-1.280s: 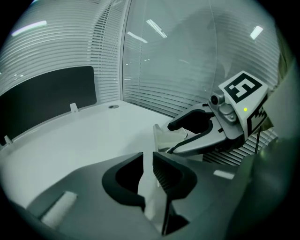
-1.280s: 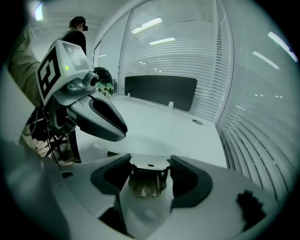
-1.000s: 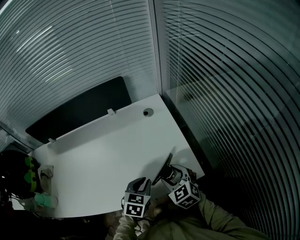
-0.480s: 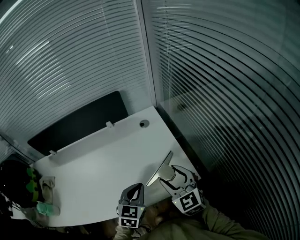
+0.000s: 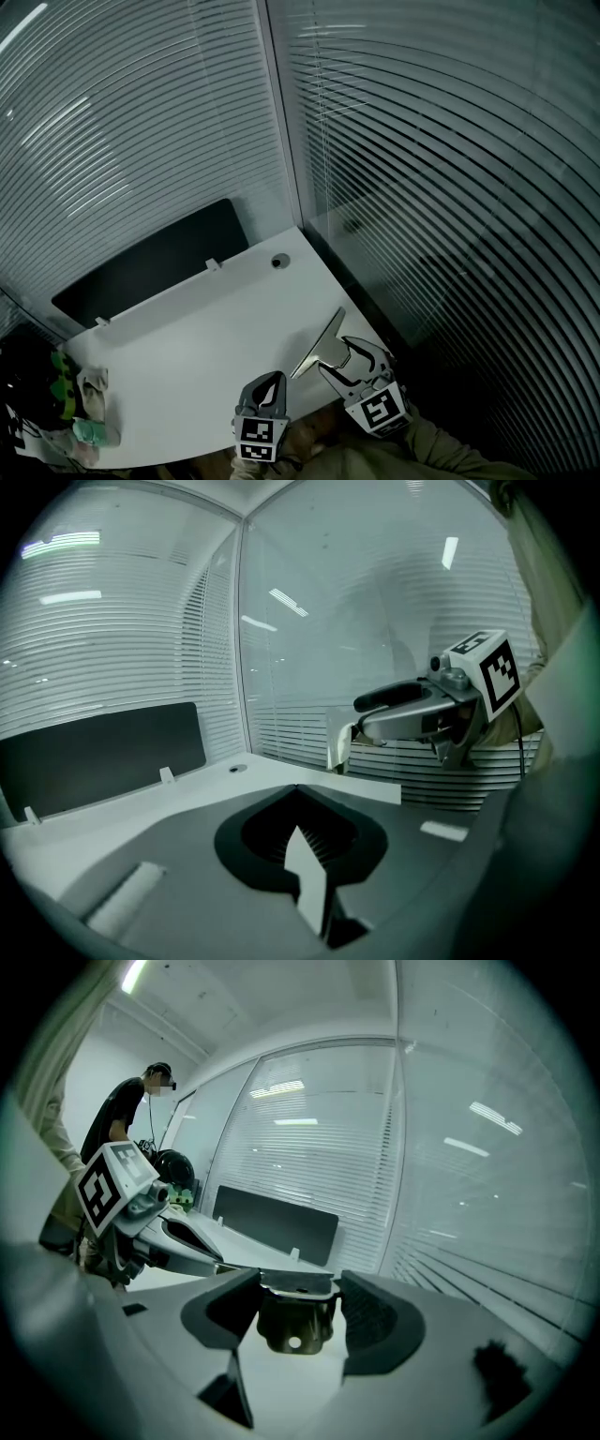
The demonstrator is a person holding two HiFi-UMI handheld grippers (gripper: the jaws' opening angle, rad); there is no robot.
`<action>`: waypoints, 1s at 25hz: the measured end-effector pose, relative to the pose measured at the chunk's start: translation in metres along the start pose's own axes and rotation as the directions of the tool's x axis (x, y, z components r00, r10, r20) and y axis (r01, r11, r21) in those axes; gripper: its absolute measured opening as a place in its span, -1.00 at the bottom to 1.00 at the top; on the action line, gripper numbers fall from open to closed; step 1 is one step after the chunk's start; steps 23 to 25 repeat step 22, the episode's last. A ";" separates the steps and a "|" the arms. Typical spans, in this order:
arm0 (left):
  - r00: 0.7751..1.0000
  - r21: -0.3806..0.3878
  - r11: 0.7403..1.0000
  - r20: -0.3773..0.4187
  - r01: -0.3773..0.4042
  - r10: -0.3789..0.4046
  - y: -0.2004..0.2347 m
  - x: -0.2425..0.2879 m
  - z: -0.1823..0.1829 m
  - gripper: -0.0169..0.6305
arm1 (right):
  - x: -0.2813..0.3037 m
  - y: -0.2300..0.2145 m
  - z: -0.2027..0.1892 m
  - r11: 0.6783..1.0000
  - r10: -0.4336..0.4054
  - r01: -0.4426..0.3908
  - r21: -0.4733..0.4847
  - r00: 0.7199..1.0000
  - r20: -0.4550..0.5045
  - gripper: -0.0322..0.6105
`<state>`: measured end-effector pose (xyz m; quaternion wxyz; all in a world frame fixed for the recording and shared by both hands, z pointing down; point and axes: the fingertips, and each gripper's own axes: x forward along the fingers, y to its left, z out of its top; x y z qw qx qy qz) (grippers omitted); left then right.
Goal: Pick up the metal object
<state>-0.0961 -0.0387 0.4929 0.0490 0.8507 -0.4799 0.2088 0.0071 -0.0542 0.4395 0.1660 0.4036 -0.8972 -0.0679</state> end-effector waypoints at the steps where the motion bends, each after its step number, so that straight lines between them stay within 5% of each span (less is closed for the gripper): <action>1: 1.000 0.001 1.000 0.003 0.003 -0.003 0.000 0.000 0.001 -0.93 | -0.001 0.000 0.000 1.000 -0.003 0.003 -0.001 1.000 0.003 -0.05; 25: 1.000 -0.013 1.000 0.028 0.005 -0.004 0.005 -0.004 0.001 -0.93 | -0.001 0.012 0.007 1.000 -0.012 0.011 0.007 1.000 0.017 -0.05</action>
